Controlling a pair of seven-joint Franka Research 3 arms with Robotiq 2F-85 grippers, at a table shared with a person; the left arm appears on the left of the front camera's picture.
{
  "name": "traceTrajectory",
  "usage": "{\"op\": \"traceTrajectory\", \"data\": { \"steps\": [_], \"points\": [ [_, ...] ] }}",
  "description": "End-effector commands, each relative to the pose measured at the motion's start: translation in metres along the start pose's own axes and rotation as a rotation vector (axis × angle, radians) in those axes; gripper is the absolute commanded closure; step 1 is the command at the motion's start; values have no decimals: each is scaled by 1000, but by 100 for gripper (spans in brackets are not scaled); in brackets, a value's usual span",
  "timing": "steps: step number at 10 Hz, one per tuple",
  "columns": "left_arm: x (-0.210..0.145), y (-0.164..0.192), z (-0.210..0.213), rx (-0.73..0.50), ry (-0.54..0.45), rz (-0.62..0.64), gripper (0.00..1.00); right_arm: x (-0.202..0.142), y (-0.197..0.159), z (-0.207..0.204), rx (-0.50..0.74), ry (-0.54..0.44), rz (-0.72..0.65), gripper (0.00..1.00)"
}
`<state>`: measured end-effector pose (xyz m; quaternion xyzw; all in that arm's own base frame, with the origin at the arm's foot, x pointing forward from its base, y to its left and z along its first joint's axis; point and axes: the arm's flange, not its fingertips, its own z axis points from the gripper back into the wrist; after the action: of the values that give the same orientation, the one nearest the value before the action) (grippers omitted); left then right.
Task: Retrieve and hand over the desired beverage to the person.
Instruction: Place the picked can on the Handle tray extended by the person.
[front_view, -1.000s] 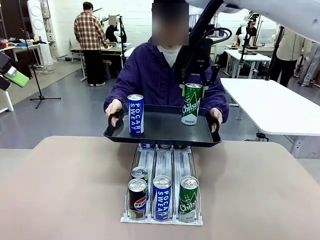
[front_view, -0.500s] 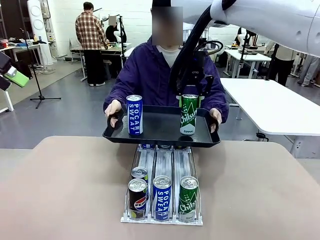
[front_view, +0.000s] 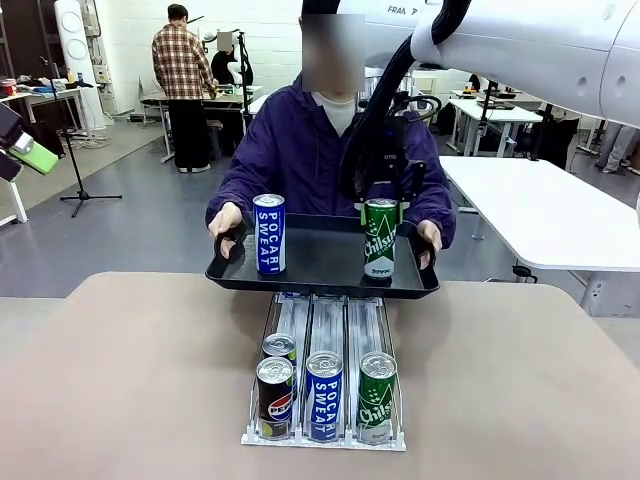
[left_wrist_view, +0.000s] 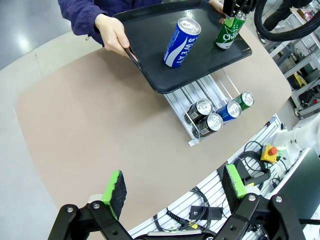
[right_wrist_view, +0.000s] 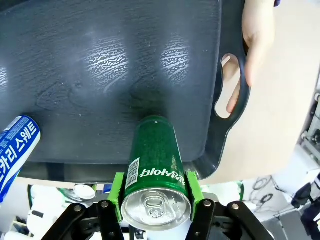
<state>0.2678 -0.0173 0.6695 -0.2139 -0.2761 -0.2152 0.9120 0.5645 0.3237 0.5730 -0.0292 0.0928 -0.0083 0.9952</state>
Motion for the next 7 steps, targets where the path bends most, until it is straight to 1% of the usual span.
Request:
{"op": "traceTrajectory", "data": {
  "steps": [1, 7],
  "points": [
    [-1, 2, 0, 1, 5, -12, 0, 1, -3, 6, -20, -1, 32, 0],
    [-1, 2, 0, 1, 5, -12, 0, -3, -5, 7, -9, 3, 47, 0]
  ]
}}
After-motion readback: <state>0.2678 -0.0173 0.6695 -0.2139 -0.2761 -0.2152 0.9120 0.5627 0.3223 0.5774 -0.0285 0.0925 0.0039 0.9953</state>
